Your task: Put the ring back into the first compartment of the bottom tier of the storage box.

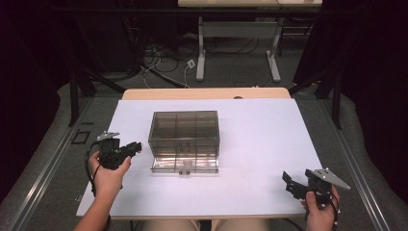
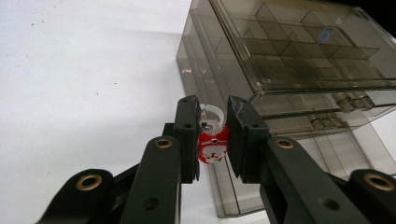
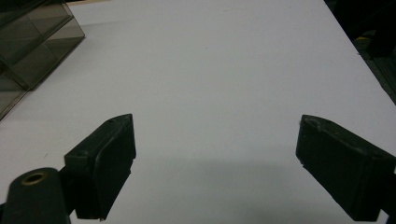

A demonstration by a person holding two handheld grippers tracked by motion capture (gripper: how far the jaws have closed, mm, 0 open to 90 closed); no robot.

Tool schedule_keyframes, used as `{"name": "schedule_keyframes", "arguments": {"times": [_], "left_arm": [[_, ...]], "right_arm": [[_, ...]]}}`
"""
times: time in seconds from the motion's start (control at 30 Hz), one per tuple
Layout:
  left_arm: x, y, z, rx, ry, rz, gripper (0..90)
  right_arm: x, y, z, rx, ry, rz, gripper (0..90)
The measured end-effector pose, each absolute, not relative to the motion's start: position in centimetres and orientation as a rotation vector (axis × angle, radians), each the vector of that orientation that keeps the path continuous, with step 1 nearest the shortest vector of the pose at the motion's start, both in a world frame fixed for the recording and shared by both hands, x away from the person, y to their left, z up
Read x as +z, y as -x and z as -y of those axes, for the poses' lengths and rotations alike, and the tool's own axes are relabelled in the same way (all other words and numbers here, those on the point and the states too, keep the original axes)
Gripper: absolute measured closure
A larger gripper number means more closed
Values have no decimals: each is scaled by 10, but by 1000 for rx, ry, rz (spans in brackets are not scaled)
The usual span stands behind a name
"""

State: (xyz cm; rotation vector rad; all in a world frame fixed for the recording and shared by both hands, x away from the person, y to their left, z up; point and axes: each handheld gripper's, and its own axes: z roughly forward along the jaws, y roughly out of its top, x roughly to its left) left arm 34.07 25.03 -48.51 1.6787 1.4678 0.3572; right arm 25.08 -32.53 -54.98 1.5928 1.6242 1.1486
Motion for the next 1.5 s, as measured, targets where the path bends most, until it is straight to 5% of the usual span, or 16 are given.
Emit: {"name": "schedule_keyframes", "arguments": {"times": [1.5], "left_arm": [[-493,-316,-226,359,-1698,-1371,747]], "right_arm": [[-548,-250,326,1146,-1595,-1641,119]]}}
